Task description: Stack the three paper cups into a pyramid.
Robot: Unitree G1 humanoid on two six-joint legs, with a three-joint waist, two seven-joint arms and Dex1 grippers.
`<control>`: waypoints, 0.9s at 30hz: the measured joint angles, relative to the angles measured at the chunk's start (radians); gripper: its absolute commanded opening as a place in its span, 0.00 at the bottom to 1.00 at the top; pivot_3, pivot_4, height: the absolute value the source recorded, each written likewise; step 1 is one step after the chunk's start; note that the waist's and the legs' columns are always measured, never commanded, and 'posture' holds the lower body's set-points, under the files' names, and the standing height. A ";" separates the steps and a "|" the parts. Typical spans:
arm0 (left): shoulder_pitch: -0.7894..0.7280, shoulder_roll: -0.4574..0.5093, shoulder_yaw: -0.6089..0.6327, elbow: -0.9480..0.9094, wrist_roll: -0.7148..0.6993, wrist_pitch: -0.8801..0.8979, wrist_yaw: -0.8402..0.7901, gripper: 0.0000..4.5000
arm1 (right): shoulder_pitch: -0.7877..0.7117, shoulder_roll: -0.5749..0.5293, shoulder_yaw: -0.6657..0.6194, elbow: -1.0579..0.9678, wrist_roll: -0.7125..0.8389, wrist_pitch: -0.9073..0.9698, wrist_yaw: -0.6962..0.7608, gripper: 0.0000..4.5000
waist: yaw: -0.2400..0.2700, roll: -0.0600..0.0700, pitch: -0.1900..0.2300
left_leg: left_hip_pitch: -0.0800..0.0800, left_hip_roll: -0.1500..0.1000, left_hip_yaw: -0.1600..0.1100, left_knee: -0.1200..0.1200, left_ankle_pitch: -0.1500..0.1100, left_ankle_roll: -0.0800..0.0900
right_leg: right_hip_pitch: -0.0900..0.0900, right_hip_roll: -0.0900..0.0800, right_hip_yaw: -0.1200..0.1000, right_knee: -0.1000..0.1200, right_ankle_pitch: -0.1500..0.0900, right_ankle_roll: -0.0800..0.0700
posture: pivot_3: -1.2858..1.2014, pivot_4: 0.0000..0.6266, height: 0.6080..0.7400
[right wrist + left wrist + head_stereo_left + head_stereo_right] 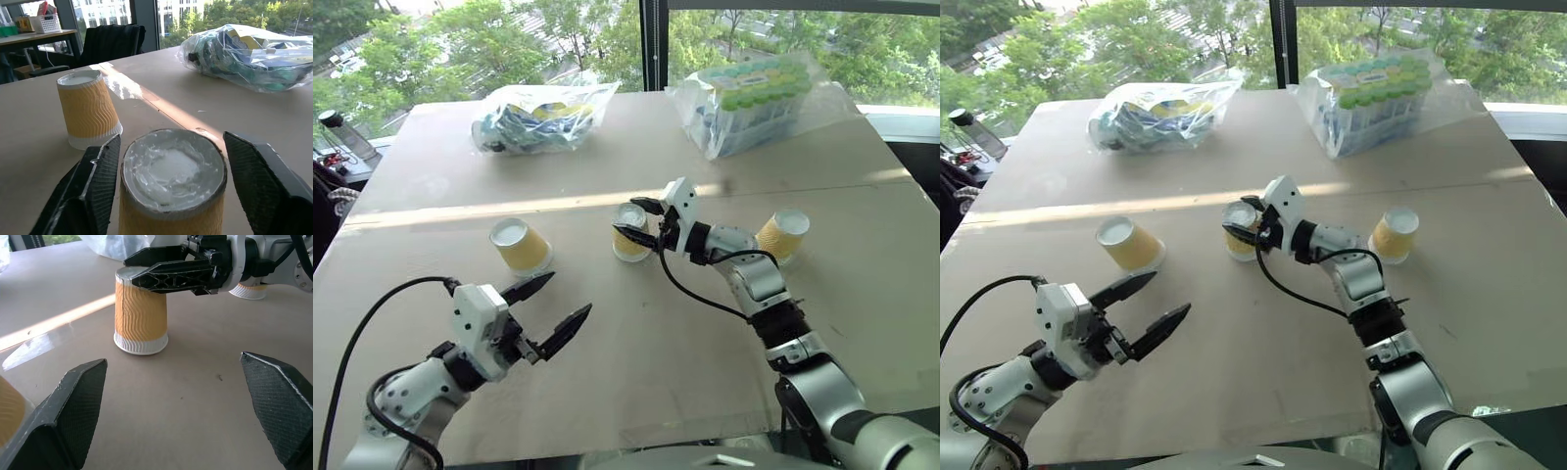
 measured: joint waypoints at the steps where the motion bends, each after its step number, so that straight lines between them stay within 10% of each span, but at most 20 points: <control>1: -0.001 -0.001 0.000 0.000 0.000 -0.003 0.003 1.00 | 0.003 -0.002 -0.006 -0.002 0.002 0.000 0.000 1.00 | 0.000 0.000 0.000 | 0.000 0.000 0.000 0.000 0.000 0.000 | 0.000 0.000 0.000 0.000 0.000 0.000 | 0.52 0.24 1.00; 19: -0.551 0.082 -0.348 0.013 -0.098 0.226 -0.051 1.00 | 0.442 -0.457 -0.408 -0.634 0.034 0.151 -0.127 1.00 | 0.017 -0.002 -0.001 | 0.000 0.000 0.003 0.000 0.000 0.000 | -0.001 0.000 0.004 0.002 0.000 0.000 | 0.52 0.24 1.00; 27: -0.574 0.106 -0.372 0.054 -0.099 0.239 -0.115 1.00 | 0.512 -0.404 -0.496 -0.622 0.130 0.256 -0.205 1.00 | 0.018 -0.002 -0.001 | 0.001 0.000 0.003 0.001 0.000 0.000 | -0.002 0.001 0.005 0.004 0.000 0.000 | 0.52 0.24 1.00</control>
